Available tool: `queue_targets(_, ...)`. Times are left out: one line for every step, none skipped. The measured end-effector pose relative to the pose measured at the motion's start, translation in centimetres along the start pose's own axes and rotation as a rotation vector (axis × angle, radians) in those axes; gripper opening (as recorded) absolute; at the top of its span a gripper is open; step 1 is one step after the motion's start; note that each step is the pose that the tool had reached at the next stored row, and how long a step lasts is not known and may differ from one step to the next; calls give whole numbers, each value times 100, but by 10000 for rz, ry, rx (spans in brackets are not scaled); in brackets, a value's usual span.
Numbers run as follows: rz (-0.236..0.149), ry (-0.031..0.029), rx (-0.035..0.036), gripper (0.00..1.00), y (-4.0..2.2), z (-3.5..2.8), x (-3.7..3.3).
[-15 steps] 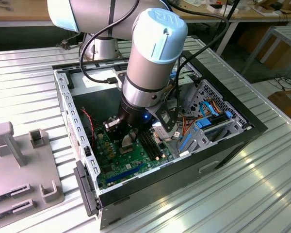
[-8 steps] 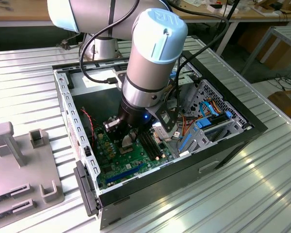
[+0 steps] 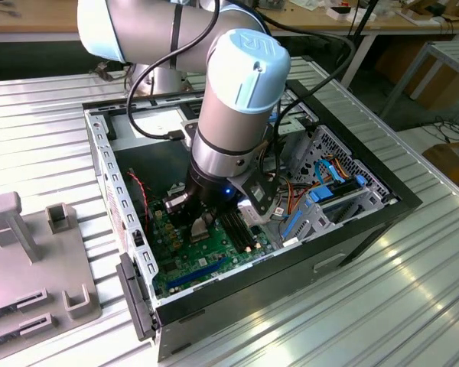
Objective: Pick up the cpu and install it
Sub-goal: 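Place the cpu into insertion slot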
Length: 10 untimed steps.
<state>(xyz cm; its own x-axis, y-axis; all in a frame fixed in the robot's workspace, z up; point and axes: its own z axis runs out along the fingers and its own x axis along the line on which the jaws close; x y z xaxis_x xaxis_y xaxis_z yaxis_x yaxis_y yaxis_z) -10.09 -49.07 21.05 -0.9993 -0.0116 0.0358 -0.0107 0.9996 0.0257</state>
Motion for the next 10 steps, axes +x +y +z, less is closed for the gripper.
queue_targets(0, 4, 1, 47, -1, 14, -2)
queue_targets(-1, 5, 1, 47, -1, 23, -4)
queue_targets(0, 6, 1, 47, -1, 30, -5)
queue_targets(0, 8, 3, 47, -3, 33, -7)
queue_targets(0, 8, 1, 47, -4, 36, -8)
queue_targets(1, 9, 1, 47, -6, 39, -8)
queue_targets(0, 9, 0, 47, -9, 42, -9)
queue_targets(0, 10, 0, 47, -10, 44, -9)
queue_targets(1, 10, 0, 47, -10, 49, -11)
queue_targets(0, 11, 2, 47, -11, 52, -13)
